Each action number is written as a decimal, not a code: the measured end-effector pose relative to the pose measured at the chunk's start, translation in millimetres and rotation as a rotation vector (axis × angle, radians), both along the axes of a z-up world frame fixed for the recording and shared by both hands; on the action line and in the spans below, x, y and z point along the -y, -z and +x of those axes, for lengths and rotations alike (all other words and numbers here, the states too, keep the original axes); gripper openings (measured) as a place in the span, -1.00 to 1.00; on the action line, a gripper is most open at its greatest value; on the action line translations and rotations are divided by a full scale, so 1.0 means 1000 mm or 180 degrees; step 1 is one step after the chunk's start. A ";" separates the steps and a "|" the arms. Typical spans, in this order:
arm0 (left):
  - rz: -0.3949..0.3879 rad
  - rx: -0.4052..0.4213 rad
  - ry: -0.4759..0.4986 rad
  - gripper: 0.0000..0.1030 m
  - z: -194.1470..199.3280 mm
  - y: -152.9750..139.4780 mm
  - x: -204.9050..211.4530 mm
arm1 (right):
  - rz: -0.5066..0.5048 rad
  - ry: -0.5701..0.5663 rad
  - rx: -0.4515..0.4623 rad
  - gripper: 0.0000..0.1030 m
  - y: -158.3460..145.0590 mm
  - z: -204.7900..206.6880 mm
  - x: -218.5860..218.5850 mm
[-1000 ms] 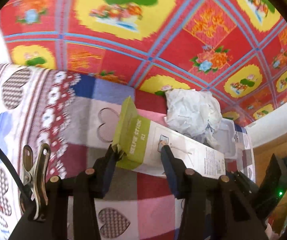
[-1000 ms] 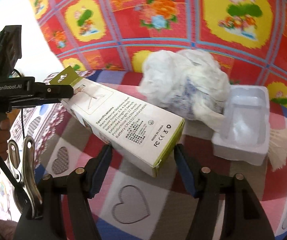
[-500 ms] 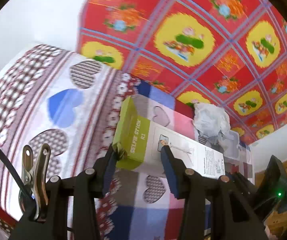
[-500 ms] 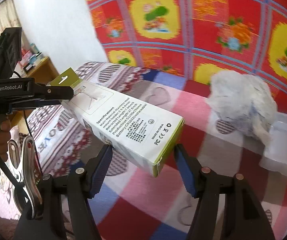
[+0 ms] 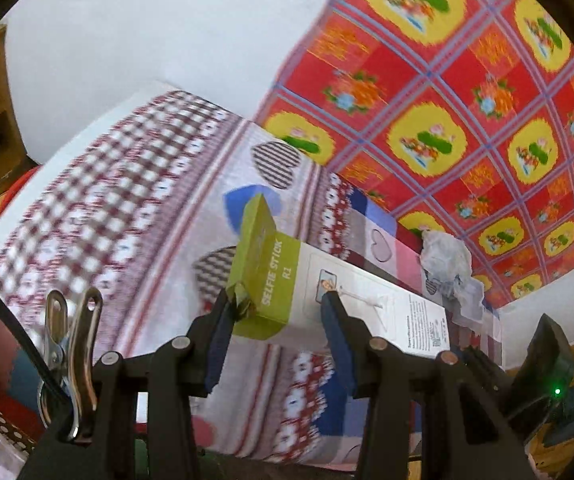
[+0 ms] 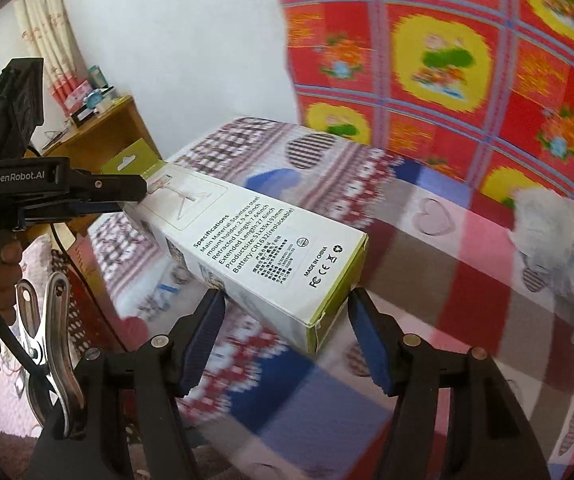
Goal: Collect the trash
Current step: 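Lift the selfie stick box with both grippers and carry it over the red bucket, then open both grippers to drop the selfie stick box into the bucket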
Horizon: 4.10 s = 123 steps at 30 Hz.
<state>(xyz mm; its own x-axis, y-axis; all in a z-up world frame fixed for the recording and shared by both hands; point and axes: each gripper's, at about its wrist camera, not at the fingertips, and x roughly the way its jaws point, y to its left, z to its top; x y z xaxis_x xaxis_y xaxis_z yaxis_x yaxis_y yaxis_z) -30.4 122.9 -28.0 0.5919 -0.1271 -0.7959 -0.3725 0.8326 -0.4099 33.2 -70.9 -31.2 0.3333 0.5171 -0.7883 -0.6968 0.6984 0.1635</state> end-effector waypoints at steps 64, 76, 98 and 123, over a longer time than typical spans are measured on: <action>0.0038 -0.0243 -0.0704 -0.11 -0.097 0.019 -0.429 | -0.0190 -0.0602 -0.0210 0.26 0.056 -0.051 -0.425; 0.0203 -0.0430 0.0019 -0.12 -0.075 0.044 -0.509 | -0.0309 0.0088 -0.0411 0.26 0.100 -0.093 -0.496; 0.0280 -0.0920 0.0655 -0.16 -0.001 0.173 -0.527 | -0.0601 0.0740 -0.0773 0.26 0.221 -0.087 -0.524; 0.0438 -0.1038 0.1207 -0.09 0.060 0.213 -0.493 | -0.0705 0.1031 -0.1242 0.30 0.287 -0.055 -0.507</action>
<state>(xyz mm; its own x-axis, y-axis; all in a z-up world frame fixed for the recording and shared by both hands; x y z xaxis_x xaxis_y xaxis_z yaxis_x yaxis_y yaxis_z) 29.4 616.0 -240.8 0.2429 -0.1655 -0.9558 -0.1243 0.9719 -0.1999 -22.2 436.2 -317.8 0.1092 0.2446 -0.9634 -0.3579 0.9139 0.1915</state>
